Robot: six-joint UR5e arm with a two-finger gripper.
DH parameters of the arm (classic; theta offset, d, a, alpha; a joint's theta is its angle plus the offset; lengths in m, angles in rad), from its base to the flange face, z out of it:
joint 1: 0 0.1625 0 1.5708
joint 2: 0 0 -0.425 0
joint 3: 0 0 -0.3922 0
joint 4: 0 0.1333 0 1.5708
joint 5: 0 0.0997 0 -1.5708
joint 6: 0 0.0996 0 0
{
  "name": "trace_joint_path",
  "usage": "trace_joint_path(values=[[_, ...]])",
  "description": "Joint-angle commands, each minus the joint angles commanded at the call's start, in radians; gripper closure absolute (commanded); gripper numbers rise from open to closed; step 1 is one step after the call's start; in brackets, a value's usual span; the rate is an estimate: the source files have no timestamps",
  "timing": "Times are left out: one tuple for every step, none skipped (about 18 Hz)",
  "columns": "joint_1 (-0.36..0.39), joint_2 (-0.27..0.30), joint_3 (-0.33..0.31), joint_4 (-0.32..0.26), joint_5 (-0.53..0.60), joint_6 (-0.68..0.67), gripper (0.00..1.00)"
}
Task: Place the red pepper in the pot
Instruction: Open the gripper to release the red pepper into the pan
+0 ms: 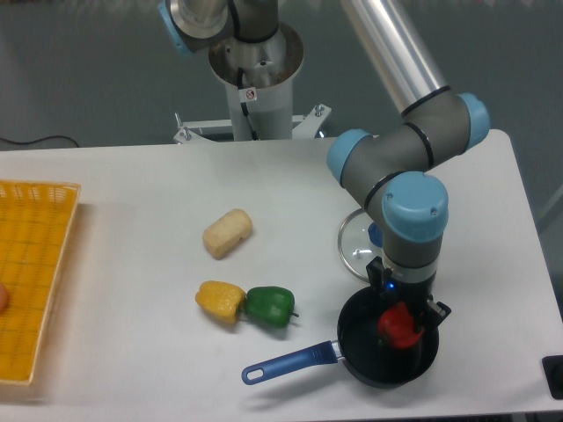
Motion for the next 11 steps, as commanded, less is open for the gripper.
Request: trace_joint_path(values=[[-0.005, -0.003, 0.000, 0.003, 0.011, 0.000, 0.64], [-0.009, -0.008, 0.000, 0.006, 0.021, -0.002, 0.64], [-0.012, -0.011, 0.000, 0.011, 0.029, -0.002, 0.64], [-0.014, -0.015, -0.002, 0.017, 0.029, -0.002, 0.64], [-0.015, -0.020, 0.000, 0.021, 0.031, -0.002, 0.64], [-0.020, -0.023, 0.000, 0.025, 0.031, -0.002, 0.64], [-0.021, -0.025, -0.002, 0.025, 0.031, -0.002, 0.64], [-0.021, -0.026, -0.002, 0.025, 0.032, -0.002, 0.64], [-0.023, -0.028, -0.002, 0.025, 0.038, -0.002, 0.64], [-0.023, -0.031, -0.002, 0.026, 0.040, -0.002, 0.64], [-0.023, -0.032, -0.002, 0.028, 0.040, -0.002, 0.64]])
